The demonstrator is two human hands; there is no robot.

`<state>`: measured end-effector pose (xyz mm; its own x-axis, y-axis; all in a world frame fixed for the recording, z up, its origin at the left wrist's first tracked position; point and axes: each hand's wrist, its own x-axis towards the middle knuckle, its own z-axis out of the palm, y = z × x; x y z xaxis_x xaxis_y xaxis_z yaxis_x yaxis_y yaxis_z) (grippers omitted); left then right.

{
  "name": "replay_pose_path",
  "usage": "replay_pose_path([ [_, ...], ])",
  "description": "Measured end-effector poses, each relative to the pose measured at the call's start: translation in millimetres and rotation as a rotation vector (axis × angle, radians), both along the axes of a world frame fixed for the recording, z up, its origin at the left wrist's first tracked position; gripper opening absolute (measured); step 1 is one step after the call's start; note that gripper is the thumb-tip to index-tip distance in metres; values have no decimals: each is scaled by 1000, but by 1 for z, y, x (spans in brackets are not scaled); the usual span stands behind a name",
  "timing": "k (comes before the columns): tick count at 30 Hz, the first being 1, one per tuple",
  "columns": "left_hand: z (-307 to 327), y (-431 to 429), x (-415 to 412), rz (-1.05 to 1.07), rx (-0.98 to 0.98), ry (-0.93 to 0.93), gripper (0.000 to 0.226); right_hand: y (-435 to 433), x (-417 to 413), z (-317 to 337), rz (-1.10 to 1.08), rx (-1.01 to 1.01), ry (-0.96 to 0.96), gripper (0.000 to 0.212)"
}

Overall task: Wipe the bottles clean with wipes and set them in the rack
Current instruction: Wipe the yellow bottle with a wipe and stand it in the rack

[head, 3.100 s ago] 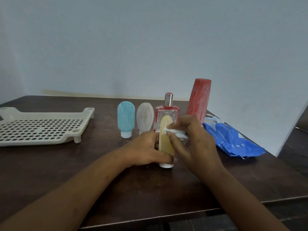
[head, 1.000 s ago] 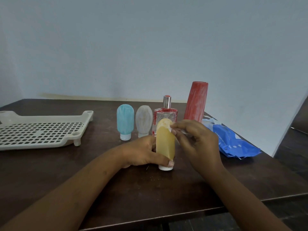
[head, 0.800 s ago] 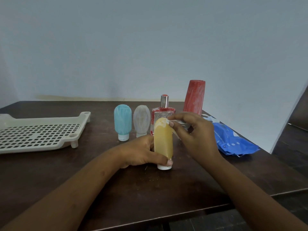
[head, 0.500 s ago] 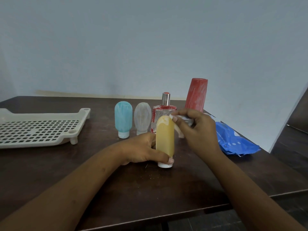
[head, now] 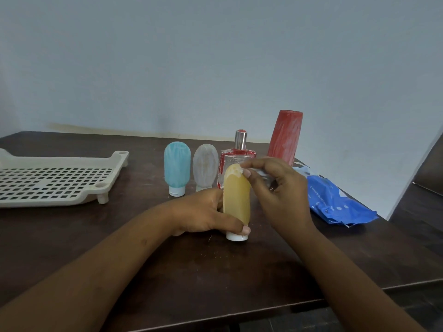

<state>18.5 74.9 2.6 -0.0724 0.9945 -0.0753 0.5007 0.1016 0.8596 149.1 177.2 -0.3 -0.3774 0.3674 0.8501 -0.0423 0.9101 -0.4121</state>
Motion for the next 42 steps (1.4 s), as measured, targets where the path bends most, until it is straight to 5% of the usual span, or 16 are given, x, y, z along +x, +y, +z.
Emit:
replay_pose_path([
  [9,-1,1,2,11,7,-10,32,6,-5,5,-12,-40,-8,12],
  [15,-3,2,-1,-24,28,-1,29,-3,1,-2,27,182,-24,13],
  [21,-2,2,1,-1,24,21,35,4,-8,6,-22,22,11,11],
  [26,-2,1,0,-8,36,20,35,-5,-1,9,19,156,-92,13],
  [31,-1,3,1,21,14,56,34,8,-4,25,53,4,-87,24],
  [42,-2,6,2,21,36,68,34,3,-6,20,79,110,-39,45],
])
